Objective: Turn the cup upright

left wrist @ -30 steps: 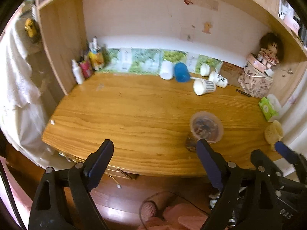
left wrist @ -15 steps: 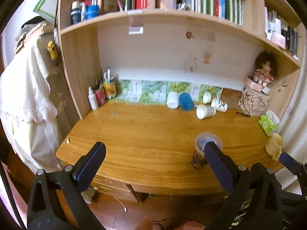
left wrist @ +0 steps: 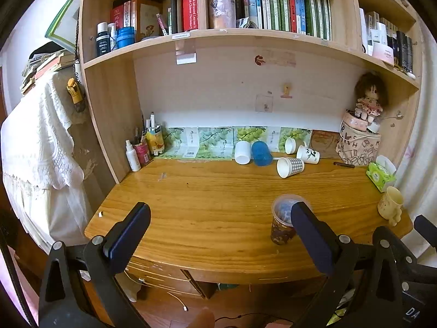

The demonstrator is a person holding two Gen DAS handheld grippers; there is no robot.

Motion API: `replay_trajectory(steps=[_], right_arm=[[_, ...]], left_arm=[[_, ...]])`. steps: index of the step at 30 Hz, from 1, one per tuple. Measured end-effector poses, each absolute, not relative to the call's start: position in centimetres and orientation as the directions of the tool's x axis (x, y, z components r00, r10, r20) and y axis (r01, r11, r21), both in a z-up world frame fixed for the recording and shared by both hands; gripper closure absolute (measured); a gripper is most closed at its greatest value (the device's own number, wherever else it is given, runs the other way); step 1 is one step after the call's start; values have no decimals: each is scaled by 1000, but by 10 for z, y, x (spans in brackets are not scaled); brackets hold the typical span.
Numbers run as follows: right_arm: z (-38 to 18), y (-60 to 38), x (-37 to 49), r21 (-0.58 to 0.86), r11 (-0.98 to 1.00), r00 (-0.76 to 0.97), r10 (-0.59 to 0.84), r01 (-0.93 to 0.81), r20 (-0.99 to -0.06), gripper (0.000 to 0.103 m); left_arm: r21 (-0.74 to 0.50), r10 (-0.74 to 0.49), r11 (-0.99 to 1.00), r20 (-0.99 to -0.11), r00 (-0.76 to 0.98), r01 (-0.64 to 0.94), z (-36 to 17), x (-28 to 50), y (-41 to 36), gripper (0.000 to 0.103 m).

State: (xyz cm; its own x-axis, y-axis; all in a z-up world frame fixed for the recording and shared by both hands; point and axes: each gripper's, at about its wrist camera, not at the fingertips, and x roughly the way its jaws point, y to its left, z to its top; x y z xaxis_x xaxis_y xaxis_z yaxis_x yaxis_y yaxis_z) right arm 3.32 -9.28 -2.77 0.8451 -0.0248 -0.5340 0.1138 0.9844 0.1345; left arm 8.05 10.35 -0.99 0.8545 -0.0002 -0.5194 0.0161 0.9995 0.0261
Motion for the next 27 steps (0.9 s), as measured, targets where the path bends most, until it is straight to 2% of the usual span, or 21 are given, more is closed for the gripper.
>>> replay_trajectory(steps=[27], right_arm=[[-31,-82,30,134,987,827,0,91,-562,0]], left_arm=[[24,2,1000,-510,860,12,-8,71,105,0]])
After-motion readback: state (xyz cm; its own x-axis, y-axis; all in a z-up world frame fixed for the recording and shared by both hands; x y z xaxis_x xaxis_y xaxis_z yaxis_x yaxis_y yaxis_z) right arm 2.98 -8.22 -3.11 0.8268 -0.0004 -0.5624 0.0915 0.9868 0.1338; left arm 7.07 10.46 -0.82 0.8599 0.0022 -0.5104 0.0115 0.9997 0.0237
